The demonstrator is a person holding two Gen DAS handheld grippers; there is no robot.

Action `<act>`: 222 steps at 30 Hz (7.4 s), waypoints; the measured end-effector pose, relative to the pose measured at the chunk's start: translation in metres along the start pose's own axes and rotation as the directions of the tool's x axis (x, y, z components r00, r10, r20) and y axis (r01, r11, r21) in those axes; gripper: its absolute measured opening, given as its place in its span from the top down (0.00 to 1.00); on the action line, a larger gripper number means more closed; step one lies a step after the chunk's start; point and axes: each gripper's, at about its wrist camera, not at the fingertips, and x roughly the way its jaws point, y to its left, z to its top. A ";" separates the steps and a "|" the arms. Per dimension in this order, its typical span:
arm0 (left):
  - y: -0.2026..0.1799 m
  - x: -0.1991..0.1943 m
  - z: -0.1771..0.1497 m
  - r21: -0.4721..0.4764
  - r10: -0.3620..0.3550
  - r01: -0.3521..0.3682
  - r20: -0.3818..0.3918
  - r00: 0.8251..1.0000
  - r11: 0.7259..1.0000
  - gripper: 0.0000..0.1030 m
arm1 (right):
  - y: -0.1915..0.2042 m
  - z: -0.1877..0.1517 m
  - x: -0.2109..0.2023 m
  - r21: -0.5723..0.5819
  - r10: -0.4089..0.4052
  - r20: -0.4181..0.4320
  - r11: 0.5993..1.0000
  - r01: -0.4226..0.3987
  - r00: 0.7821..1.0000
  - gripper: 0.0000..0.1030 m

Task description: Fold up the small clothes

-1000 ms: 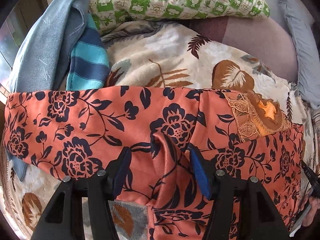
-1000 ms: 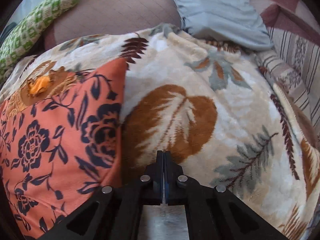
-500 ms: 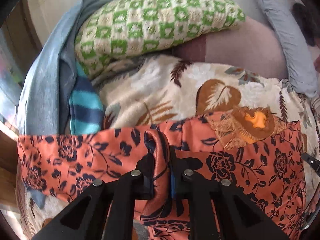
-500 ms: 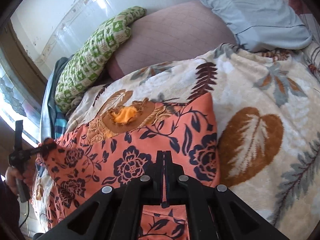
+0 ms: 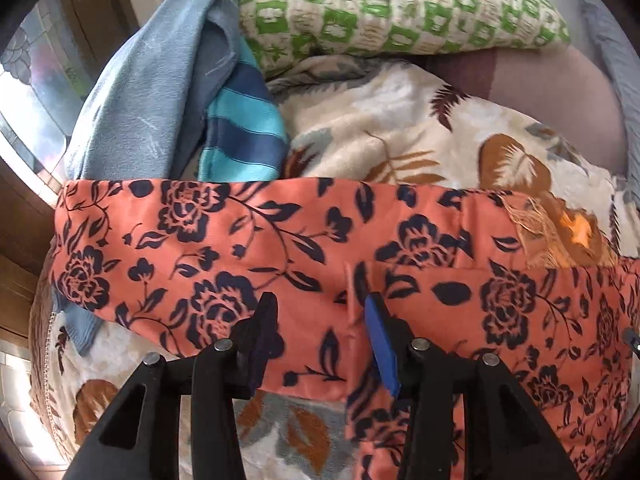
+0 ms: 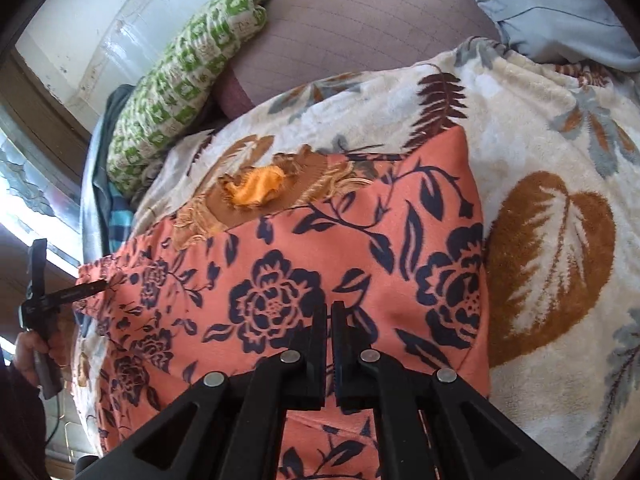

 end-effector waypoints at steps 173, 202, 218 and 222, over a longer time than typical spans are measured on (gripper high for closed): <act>-0.365 -0.104 -0.155 0.738 -0.074 -0.581 0.638 0.767 0.342 0.08 | -0.113 -0.013 -0.160 0.396 0.041 0.514 0.875 -0.280 0.857 0.34; -0.017 0.029 -0.031 -0.044 -0.484 0.482 -0.062 0.873 0.875 0.08 | 0.186 -0.051 0.056 -0.661 -0.413 0.232 0.597 0.454 0.881 0.45; -0.008 0.014 -0.032 -0.056 -0.554 0.553 -0.003 0.832 0.831 0.08 | 0.000 0.001 -0.017 0.350 -0.251 0.061 0.912 0.215 0.966 0.95; -0.016 0.016 -0.034 -0.027 -0.518 0.517 -0.025 0.855 0.855 0.08 | -0.074 -0.042 -0.041 0.583 -0.132 0.090 0.811 0.055 0.987 0.90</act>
